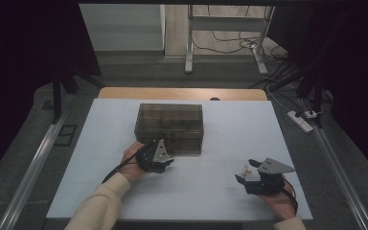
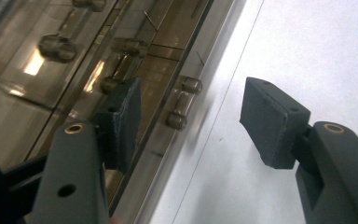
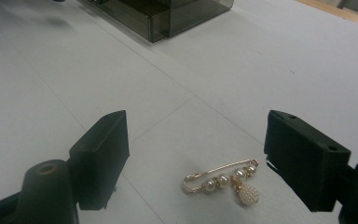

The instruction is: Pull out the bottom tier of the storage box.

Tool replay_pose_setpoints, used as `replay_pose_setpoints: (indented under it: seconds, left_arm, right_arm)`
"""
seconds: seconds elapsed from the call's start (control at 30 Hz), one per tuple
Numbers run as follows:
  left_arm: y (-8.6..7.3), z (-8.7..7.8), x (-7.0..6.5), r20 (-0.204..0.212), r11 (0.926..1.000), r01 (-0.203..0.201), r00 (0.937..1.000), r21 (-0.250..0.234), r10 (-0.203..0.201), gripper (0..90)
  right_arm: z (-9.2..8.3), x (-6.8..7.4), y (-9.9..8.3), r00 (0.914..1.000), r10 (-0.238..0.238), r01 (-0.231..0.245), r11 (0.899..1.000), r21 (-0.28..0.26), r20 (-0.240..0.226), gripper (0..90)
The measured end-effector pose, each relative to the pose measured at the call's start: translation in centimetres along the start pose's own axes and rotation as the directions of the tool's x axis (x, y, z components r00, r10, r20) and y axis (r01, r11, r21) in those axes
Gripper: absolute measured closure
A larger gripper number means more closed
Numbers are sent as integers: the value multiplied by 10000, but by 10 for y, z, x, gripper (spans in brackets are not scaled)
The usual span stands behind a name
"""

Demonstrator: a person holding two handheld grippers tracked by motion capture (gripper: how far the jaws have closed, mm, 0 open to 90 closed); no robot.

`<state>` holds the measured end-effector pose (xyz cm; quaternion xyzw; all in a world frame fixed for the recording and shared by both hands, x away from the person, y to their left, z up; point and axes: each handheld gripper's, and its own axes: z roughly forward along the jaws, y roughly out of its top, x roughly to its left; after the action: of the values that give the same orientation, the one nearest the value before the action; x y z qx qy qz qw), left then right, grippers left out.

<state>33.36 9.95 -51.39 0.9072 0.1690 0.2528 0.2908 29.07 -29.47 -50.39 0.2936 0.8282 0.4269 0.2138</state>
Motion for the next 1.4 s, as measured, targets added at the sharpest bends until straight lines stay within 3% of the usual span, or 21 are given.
replay_pose_setpoints:
  seconds: [0.1,0.8,1.4]
  left_arm:
    - [3,4,-1,-55,9998,-161,9999,143,162,394]
    - [6,19,-2,-206,9980,-321,9992,544,333,452]
    - [4,23,0,-323,9962,-410,9985,774,436,531]
  right_arm:
    - [0,0,0,10000,-30,30,10000,18,12,211]
    - [0,0,0,10000,-1,1,10000,24,26,211]
    - [0,0,0,10000,-5,5,10000,42,14,211]
